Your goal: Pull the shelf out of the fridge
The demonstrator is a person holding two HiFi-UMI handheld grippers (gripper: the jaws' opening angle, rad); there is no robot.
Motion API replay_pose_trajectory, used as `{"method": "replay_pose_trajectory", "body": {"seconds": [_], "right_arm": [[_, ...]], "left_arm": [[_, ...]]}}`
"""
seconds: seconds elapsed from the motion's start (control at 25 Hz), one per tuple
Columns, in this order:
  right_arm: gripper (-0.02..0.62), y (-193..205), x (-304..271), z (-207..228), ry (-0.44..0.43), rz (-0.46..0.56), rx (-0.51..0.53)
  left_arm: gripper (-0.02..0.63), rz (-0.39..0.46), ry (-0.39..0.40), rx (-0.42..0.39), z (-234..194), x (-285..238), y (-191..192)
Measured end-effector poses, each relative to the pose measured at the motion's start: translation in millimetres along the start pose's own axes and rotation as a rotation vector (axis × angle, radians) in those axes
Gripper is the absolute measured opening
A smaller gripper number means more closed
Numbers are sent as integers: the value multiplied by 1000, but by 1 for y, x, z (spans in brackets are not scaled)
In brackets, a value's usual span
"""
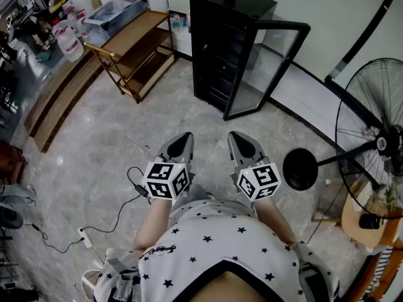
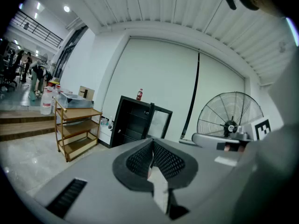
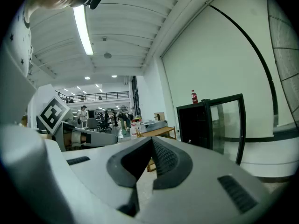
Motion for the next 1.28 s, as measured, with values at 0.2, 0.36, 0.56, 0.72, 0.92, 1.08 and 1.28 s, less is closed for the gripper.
{"method": "replay_pose_trajectory", "body": {"seconds": [0.2,0.36,0.56,0.72,0.92,1.08,1.28], "right_arm": [[-8,1,4,4,6,-8,-8],[-8,2,7,10,13,-6,-9],[-8,6,3,14,14,-20,-19],[-6,9,-6,23,11,-25,-53],[-6,12,-24,36,-2,-28,-53],[-6,13,-45,52,0,-23,-53],[-6,12,-81,79,14,-29,-47]], "left_arm": [[14,-22,6,1,4,-3,2],[14,-29,16,-5,8,-6,4],[14,-34,17,15,7,-15,5],[14,-38,22,18,6,-25,5],[14,-59,16,27,-5,-47,7],[14,-72,18,22,-17,-75,2],[14,-78,35,10,-33,-116,-11]]}}
Point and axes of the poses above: the fingertips, and each gripper's own axes: x backward along the fingers, z to its right, y out of its underside, the point moved 5 cm from there along x, backward along the fingers, and after that the axes turned 6 degrees about x, right-handed, at the moved point
